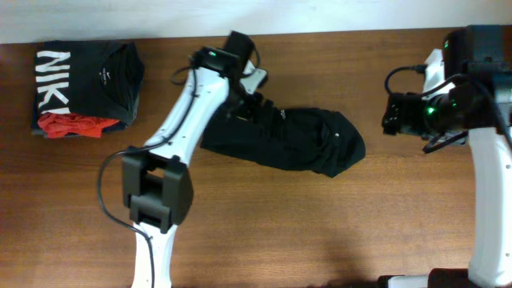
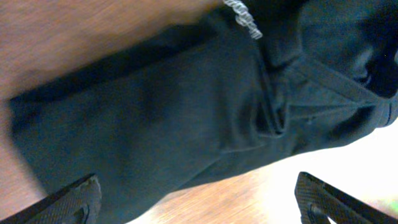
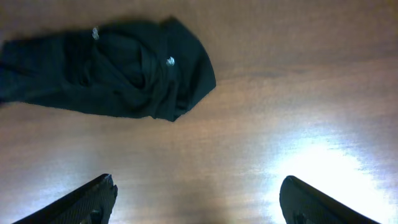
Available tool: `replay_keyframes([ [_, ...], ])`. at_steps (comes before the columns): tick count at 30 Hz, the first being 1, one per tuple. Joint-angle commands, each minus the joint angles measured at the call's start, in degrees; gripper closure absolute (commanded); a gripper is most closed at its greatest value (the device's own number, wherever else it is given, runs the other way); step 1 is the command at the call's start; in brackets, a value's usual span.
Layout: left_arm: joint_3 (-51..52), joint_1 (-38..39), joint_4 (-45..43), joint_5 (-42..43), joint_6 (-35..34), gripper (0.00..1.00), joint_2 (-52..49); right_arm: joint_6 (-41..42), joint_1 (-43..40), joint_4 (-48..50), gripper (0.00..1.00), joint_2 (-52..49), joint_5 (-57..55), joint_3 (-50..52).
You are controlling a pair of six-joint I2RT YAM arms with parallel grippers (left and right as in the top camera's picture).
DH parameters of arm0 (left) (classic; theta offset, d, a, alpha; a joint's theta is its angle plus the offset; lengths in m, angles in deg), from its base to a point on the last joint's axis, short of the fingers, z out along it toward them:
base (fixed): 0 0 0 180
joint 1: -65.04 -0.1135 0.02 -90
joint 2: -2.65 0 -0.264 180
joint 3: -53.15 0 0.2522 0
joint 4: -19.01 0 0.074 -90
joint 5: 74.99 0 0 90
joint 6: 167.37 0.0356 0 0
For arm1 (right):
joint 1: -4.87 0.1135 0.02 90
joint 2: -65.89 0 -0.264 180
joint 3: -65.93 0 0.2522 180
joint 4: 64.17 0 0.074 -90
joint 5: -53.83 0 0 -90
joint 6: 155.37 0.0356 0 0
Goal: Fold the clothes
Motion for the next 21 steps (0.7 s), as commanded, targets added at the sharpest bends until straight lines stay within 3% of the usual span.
replay_keyframes([
  [1, -4.4, -5.9, 1.9, 0.2, 0.1, 0.01, 5.5, 0.4, 0.0, 3.3, 0.11, -0.5, 3.4, 8.6],
  [8, -4.7, -15.0, 2.9, 0.2, 0.5, 0.01, 8.2, -0.2, 0.0, 22.4, 0.12, -0.5, 7.2, 30.6],
  [14, -4.7, -16.4, 3.5, 0.1, 1.7, 0.01, 8.2, -1.0, 0.0, 43.1, 0.12, -1.1, 8.8, 45.6],
  [17, -4.7, -16.4, 3.7, 0.1, 1.9, 0.01, 8.2, -1.0, 0.0, 50.8, 0.11, -3.3, 9.9, 49.7],
  [21, -4.7, -16.4, 4.2, -1.0, 1.9, 0.01, 8.2, 2.0, -0.1, 56.2, 0.00, -9.0, 11.6, 50.6],
])
